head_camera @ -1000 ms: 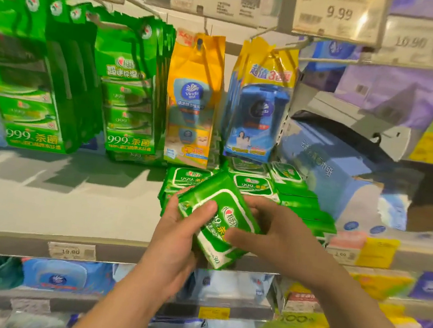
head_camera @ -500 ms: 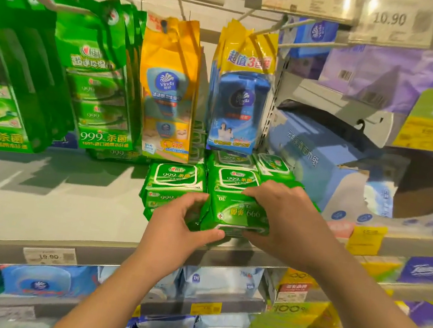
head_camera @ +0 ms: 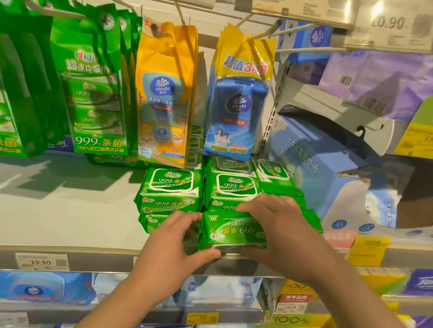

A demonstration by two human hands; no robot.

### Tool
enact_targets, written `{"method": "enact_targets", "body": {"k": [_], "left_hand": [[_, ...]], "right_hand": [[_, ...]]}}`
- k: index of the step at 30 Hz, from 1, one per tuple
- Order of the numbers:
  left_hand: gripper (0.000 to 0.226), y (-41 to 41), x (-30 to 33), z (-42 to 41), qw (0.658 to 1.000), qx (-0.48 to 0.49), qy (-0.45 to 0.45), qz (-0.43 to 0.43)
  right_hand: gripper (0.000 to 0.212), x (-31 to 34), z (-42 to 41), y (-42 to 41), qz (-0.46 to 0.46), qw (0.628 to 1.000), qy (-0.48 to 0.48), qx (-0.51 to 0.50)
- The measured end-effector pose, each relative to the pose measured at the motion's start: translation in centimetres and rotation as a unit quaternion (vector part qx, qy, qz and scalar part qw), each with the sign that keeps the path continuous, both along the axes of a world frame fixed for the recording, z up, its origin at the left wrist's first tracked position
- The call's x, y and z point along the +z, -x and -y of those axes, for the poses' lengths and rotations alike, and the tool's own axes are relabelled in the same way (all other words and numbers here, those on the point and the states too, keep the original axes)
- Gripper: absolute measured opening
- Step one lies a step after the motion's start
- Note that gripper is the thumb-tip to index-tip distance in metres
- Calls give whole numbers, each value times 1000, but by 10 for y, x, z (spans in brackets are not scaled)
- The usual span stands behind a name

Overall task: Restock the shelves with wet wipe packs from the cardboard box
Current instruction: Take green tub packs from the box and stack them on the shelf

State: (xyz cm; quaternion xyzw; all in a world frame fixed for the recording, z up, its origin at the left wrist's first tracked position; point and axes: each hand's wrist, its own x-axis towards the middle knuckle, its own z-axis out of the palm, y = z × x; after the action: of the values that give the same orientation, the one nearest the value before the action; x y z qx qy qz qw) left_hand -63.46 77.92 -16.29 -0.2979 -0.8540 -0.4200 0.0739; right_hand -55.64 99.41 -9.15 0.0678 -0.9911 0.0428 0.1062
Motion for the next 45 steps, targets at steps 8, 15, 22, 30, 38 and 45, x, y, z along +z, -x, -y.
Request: {"method": "enact_targets", "body": {"k": [8, 15, 22, 30, 38, 45], "left_hand": [[73, 0, -5, -1, 999, 17, 38, -1], [78, 0, -8, -9, 997, 34, 75, 4], [75, -5, -10, -18, 992, 84, 89, 29], [57, -9, -16, -26, 987, 92, 129, 1], [79, -40, 0, -26, 988, 95, 125, 12], [86, -75, -8, 26, 992, 70, 95, 50]], "right_hand": [[71, -10, 3, 1, 12, 999, -46, -15], [74, -22, 0, 6, -23, 993, -104, -48], [77, -30, 4, 12, -69, 986, -128, -76], [68, -35, 28, 5, -22, 984, -102, -144], [45, -57, 46, -2, -133, 983, 39, -122], [60, -69, 77, -14, -132, 974, 177, -47]]}}
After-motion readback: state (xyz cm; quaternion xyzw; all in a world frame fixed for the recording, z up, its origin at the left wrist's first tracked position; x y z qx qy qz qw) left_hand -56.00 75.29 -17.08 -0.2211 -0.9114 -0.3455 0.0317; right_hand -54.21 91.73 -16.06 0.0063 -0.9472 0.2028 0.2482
